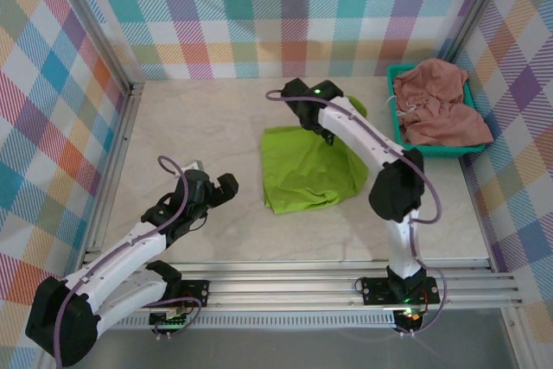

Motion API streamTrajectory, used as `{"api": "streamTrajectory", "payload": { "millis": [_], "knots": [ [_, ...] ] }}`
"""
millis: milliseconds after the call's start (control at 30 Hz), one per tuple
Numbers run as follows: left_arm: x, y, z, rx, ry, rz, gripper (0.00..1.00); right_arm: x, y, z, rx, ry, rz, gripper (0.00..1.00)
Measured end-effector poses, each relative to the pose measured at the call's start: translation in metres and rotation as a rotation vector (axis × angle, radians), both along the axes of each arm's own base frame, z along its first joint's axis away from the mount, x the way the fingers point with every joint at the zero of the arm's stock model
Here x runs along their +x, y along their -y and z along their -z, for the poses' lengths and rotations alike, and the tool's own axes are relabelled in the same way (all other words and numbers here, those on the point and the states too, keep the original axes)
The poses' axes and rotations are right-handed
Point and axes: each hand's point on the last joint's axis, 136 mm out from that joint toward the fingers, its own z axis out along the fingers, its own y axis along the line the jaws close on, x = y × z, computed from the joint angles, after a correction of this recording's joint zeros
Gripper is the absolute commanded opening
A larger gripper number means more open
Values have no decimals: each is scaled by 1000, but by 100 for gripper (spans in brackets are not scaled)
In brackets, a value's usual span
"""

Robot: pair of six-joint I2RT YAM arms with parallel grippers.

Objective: Fold and stack the shorts

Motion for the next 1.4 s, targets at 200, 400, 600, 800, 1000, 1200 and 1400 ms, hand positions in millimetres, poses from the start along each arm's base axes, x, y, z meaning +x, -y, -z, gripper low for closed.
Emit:
{"api": "streamTrajectory", "payload": {
  "millis": [200, 400, 600, 800, 1000, 1200, 1400],
  "knots": [
    [-2, -3, 2, -3, 2, -8, 100, -1, -43, 19, -32, -28, -24, 15],
    [-8, -9, 10, -8, -5, -28, 100, -10, -83, 36, 32, -50, -47, 38],
    [-11, -13, 11, -24, 5, -49, 100, -44, -155, 59, 443, -249, -106, 57],
    [-11, -13, -9, -88, 57, -65, 100, -90, -191, 4, 879, -312, -251, 99],
    [9, 21, -44, -223, 15, -28, 100, -95, -124, -72, 1201, -114, -276, 100],
    [36, 96, -50, -311, -102, 119, 98, -67, -43, -19, 1324, -45, -36, 100],
    [50, 163, -35, -282, -202, 228, 90, -72, -19, 36, 1340, -109, 94, 100]
  ]
}}
